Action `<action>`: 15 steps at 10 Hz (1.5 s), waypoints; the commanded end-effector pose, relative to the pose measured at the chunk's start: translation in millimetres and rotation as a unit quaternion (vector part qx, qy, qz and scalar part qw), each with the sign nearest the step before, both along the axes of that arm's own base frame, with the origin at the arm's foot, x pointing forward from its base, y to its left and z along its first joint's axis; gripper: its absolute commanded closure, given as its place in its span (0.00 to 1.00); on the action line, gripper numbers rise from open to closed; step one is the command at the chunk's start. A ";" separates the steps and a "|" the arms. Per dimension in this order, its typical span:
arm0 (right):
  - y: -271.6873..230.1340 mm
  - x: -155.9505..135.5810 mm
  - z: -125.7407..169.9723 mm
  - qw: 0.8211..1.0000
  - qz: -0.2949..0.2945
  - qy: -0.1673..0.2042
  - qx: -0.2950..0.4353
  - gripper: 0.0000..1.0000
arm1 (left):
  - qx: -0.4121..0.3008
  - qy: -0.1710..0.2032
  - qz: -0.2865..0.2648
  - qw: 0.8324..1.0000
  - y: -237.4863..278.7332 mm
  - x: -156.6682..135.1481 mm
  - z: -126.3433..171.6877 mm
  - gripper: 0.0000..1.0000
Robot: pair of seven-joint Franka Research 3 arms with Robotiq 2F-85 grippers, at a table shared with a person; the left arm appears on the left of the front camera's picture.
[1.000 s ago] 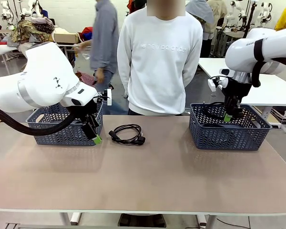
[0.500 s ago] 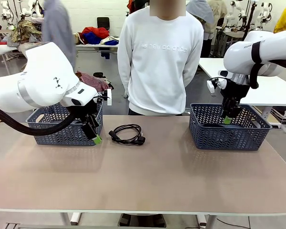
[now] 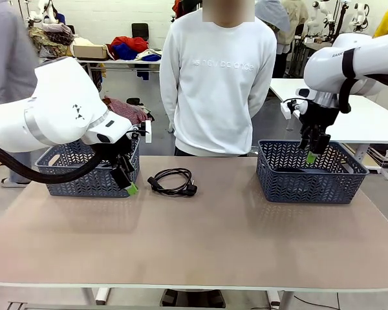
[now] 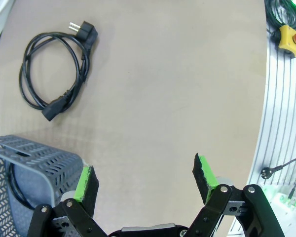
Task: Organize the cables according to human instructions.
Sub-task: Pick up a bundle of cables and place it in the basket indicated by the human.
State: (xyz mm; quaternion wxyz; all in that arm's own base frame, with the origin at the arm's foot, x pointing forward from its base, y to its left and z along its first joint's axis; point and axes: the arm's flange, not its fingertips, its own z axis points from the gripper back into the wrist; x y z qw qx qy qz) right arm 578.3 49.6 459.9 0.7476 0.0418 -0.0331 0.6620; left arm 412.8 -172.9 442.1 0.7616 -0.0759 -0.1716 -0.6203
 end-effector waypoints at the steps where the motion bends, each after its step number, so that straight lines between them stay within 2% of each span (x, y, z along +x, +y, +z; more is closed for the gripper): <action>1: 5.3 5.9 2.8 1.000 -0.008 0.009 -0.002 0.00 | 0.002 0.001 -0.001 1.000 2.9 0.3 1.2 0.00; 2: 5.0 7.4 2.7 1.000 -0.027 0.004 0.010 0.00 | 0.002 0.001 -0.001 1.000 2.9 0.3 1.2 0.00; 3: 1.0 0.9 0.4 1.000 0.001 0.003 0.000 0.00 | 0.002 0.001 -0.001 1.000 2.9 0.3 1.2 0.00; 6: 1.1 2.7 -0.2 1.000 -0.004 0.003 0.000 0.00 | 0.002 0.001 -0.001 1.000 2.9 0.3 1.2 0.00; 7: 4.0 -0.3 7.3 0.999 -0.037 0.007 0.018 0.00 | 0.002 0.001 -0.001 1.000 2.9 0.3 1.2 0.00; 8: 8.2 -14.7 18.7 0.996 -0.082 -0.001 0.039 0.00 | 0.002 0.001 -0.001 1.000 2.9 0.3 1.2 0.00; 10: 23.5 -47.5 34.5 0.992 -0.118 -0.020 0.045 0.00 | 0.002 0.001 -0.001 1.000 2.9 0.3 1.2 0.00; 11: 31.6 -63.0 40.2 0.989 -0.135 -0.012 0.053 0.00 | 0.002 0.001 -0.001 1.000 2.9 0.3 1.2 0.00; 13: 46.8 -94.4 44.3 0.982 -0.168 -0.009 0.081 0.00 | 0.002 0.001 -0.001 1.000 2.9 0.3 1.2 0.00; 15: 56.7 -123.8 42.4 0.973 -0.190 -0.026 0.125 0.00 | 0.002 0.001 -0.001 1.000 2.9 0.3 1.2 0.00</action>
